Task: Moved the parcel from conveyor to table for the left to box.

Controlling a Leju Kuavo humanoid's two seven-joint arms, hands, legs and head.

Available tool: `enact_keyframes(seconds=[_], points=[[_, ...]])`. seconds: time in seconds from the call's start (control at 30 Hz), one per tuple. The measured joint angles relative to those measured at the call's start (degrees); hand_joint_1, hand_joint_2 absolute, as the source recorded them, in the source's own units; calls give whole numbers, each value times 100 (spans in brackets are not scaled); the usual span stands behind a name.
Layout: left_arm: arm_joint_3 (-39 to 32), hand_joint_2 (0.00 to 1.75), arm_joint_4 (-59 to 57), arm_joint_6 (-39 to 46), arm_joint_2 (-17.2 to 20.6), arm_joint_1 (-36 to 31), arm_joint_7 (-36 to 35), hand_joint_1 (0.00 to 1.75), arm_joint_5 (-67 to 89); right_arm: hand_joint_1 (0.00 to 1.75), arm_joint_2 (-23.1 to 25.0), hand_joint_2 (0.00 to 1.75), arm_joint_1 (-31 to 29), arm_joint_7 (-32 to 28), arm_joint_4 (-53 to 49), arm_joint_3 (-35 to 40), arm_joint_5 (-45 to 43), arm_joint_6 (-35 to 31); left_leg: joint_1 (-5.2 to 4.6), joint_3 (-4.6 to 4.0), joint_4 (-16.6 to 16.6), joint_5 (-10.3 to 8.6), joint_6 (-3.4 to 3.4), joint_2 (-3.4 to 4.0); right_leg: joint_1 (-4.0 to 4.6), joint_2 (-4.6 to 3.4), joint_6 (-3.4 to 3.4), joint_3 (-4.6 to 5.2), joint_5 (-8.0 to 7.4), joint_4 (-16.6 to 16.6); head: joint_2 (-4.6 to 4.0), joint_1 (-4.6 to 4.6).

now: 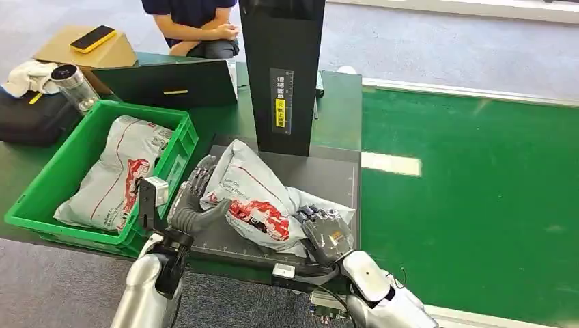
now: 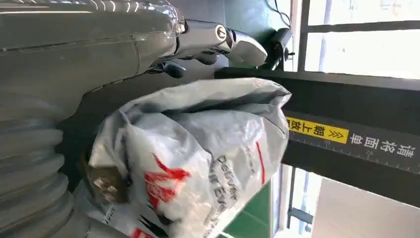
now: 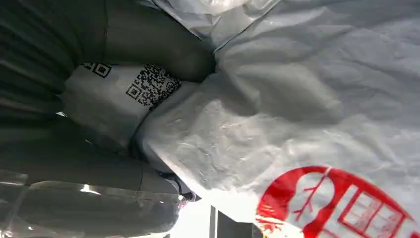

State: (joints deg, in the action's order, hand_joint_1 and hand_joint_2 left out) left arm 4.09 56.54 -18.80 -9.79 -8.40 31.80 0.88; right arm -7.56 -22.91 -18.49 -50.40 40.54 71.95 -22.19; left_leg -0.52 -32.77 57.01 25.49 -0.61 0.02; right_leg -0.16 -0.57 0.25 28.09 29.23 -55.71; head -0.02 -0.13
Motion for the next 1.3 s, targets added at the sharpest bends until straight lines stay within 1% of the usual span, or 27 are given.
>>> enact_keyframes(seconds=[0.2, 0.43, 0.63, 0.77, 0.97, 1.0, 1.03, 1.13, 1.3], points=[[-33, 175, 24, 302, 7, 0, 118, 0, -103, 175, -70, 175, -173, 267, 228, 68, 22, 166, 1, 9, 0, 0, 0, 0, 0, 1, 0, -8, 0, 0, -2, 0], [-79, 175, 57, 348, 7, 1, 127, 0, -123, 175, -101, 175, -265, 336, 359, 94, 28, 171, 0, 21, 0, -1, -1, 0, 1, 1, 1, -21, -1, 0, -2, 0], [-140, 175, 302, 658, 9, 111, 219, 0, -184, 175, -101, 175, -476, 919, 693, -29, 151, 27, -4, 20, 0, -9, -13, -1, 2, 1, 14, -22, -9, 0, 0, 0], [-236, 175, 520, 728, 15, 199, 228, 0, -236, 175, -112, 175, -608, 925, 896, -195, 140, -20, -5, 20, 1, -13, -20, -1, 1, 1, 20, -22, -14, 0, -2, 0], [-282, 175, 680, 744, 17, 250, 230, 0, -241, 175, -114, 175, -648, 907, 1016, -297, 140, -59, -7, 19, 1, -13, -20, -2, 1, 1, 21, -22, -14, 1, -2, -2], [-291, 175, 689, 744, 17, 252, 230, 0, -241, 129, -114, 175, -651, 907, 1028, -299, 140, -57, -7, 19, 1, -13, -20, -2, 1, 1, 21, -22, -14, 1, -2, 0], [-295, 175, 697, 744, 17, 256, 230, 0, -241, 0, -114, 175, -653, 907, 1038, -302, 140, -57, -7, 19, 1, -13, -20, -2, 1, 1, 21, -22, -14, 1, -2, 0], [-315, 175, 724, 748, 17, 265, 230, 0, -241, 0, -114, 175, -662, 901, 1058, -310, 127, -83, -7, 19, 1, -13, -20, -2, 1, 1, 21, -22, -14, 1, -2, 0], [-332, 175, 789, 958, 17, 308, 269, 0, -212, 0, -112, 175, -659, 781, 1067, -398, 15, -361, -7, 19, 1, -13, -20, -2, 1, 1, 21, -22, -14, 1, -2, 0]])
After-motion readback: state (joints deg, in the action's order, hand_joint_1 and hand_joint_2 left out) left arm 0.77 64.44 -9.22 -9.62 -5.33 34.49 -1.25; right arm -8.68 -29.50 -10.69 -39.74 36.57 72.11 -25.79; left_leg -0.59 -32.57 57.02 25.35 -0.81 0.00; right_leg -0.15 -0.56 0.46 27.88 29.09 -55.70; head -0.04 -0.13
